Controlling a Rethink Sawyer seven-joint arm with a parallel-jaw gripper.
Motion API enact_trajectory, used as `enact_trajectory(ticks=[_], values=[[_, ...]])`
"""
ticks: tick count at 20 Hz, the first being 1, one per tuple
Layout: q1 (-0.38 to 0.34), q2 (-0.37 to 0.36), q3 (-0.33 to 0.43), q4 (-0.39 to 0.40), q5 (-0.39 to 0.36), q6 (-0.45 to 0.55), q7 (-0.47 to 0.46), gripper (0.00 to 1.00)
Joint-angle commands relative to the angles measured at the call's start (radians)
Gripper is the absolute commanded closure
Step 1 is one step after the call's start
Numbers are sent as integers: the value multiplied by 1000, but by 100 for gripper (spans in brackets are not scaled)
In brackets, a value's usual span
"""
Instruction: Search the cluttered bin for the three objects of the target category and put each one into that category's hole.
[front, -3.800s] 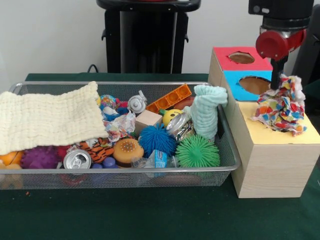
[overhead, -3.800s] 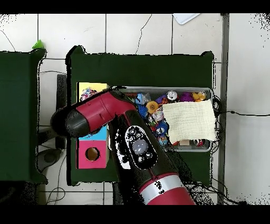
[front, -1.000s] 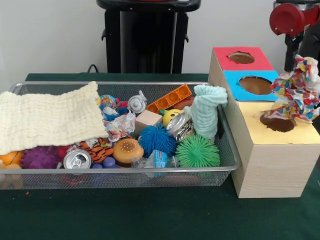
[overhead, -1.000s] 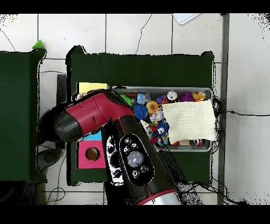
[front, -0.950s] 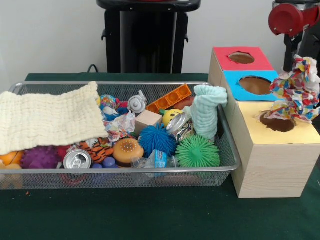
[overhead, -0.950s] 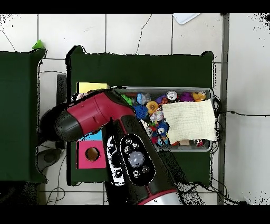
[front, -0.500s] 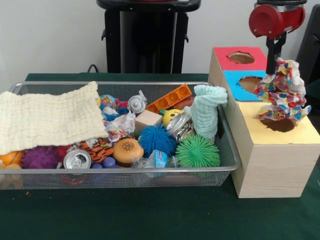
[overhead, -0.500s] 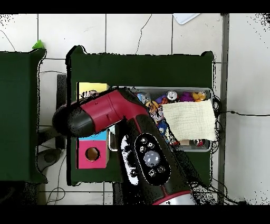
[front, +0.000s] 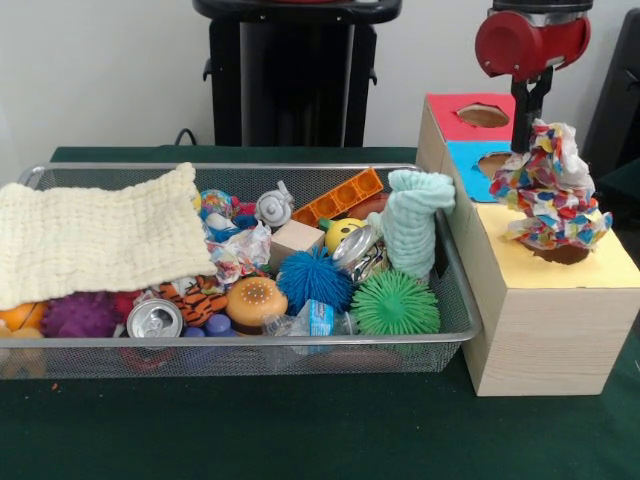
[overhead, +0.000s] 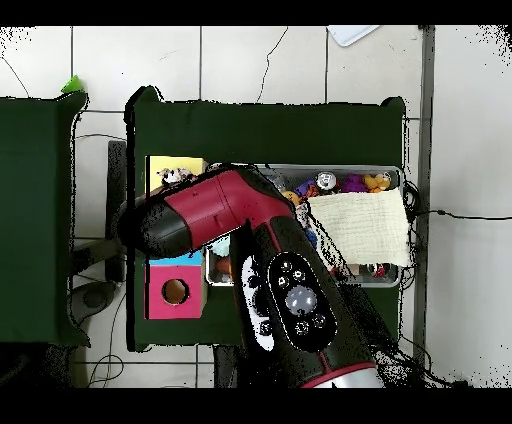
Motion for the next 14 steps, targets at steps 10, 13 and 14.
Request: enact_trajectory(ticks=[10,13,14], values=[[73,72,-31,-9,-53,90,25,100],[95,71,-45,-8,-53,84,48,100],[101,71,-48,-8,-51,85,53,100]])
